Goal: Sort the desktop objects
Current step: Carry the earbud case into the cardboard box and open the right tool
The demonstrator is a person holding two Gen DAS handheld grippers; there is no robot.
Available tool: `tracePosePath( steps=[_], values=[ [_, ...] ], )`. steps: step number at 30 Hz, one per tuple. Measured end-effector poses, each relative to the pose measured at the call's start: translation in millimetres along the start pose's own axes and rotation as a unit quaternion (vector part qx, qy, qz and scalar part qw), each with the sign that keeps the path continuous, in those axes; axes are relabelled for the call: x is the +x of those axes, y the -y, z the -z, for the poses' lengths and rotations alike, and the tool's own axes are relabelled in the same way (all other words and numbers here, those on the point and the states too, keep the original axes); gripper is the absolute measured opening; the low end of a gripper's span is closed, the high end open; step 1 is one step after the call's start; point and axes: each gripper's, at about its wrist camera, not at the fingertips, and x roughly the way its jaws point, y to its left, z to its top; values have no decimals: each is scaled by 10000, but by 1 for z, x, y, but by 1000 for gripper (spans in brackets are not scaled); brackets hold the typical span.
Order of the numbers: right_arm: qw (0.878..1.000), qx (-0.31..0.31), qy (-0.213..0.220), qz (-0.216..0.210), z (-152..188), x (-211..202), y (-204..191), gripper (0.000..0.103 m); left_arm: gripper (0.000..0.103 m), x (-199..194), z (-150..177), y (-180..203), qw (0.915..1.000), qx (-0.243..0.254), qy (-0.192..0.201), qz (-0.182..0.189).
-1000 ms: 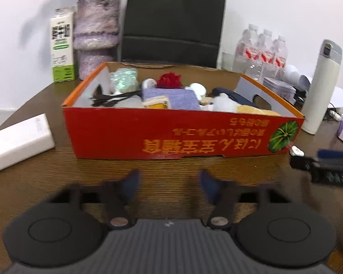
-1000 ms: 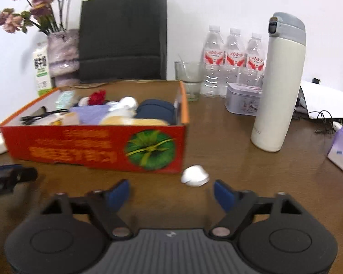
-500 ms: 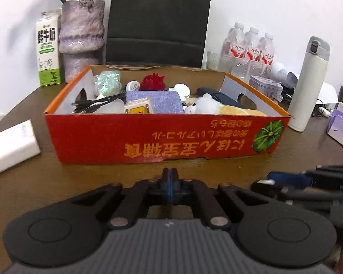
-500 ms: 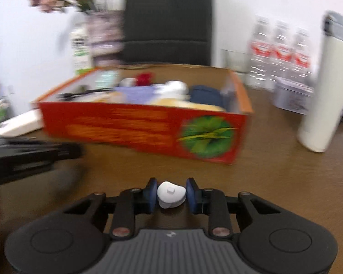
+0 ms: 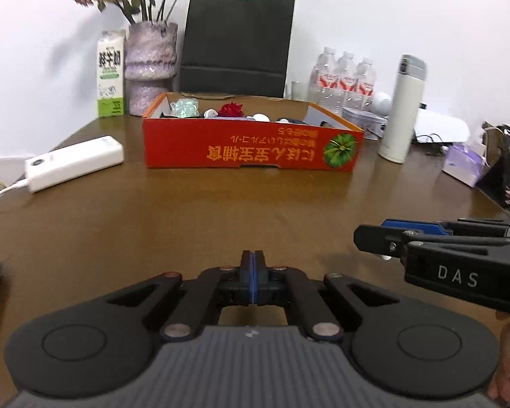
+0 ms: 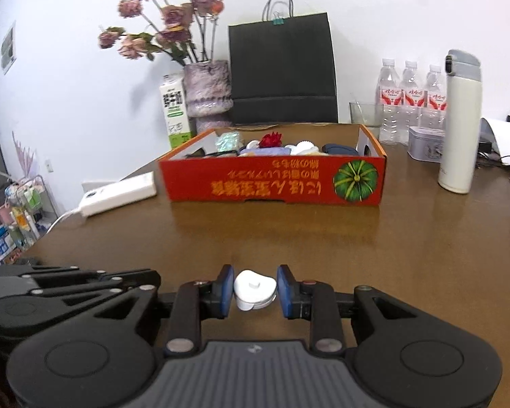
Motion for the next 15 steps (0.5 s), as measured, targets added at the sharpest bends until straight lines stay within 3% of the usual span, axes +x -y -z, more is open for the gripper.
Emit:
tracePosePath(
  steps=[7, 12, 15],
  values=[
    [9995, -29, 192, -230, 40, -64, -4, 26, 1, -67, 44, 5, 9990, 83, 357, -243],
    [9967, -222, 742, -261, 38, -88, -10, 26, 1, -80, 35, 8, 9975, 131, 672, -175],
    [9963, -148, 790, -316, 35, -82, -13, 26, 1, -80, 34, 7, 9970, 134, 733, -189]
  ],
)
